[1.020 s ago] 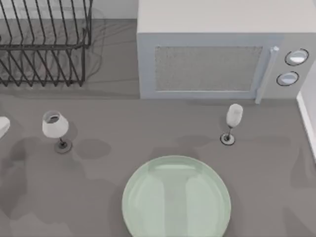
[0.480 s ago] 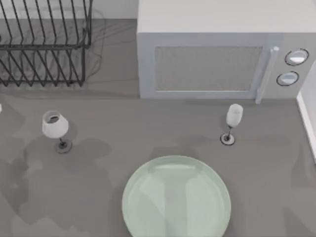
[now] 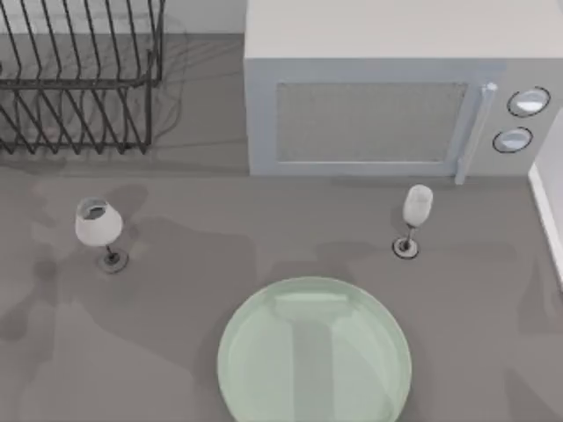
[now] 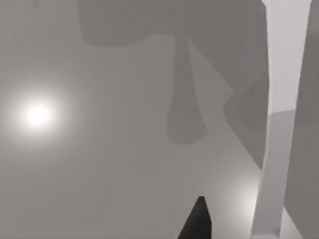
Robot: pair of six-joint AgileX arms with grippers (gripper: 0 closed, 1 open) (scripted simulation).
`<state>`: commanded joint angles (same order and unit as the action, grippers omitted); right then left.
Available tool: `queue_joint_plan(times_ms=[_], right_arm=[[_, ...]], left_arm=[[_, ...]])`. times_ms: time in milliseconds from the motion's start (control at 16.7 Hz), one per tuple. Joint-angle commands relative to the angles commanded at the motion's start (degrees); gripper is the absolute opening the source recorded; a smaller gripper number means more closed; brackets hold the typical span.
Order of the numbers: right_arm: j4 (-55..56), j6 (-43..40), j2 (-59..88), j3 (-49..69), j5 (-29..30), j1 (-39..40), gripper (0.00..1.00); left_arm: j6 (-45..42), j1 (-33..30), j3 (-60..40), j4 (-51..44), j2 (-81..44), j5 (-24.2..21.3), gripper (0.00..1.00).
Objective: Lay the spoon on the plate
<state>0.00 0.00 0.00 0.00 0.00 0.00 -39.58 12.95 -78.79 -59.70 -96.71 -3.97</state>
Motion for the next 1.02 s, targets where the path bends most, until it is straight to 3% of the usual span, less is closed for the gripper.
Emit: queue_joint_plan(times_ms=[300, 720, 1020], right_arm=[[0.0, 0.0, 0.0, 0.0, 0.0, 0.0, 1.00], [0.0, 0.0, 0.0, 0.0, 0.0, 0.0, 1.00], [0.0, 0.0, 0.0, 0.0, 0.0, 0.0, 1.00]], left_arm=[[30.8, -8.7, -6.6, 2.8, -2.5, -3.2, 0.00], [86.3, -26.1, -11.1, 2.4, -9.3, -6.7, 0.00], [124.6, -40.3, -11.0, 0.8, -13.6, -6.8, 0.00]])
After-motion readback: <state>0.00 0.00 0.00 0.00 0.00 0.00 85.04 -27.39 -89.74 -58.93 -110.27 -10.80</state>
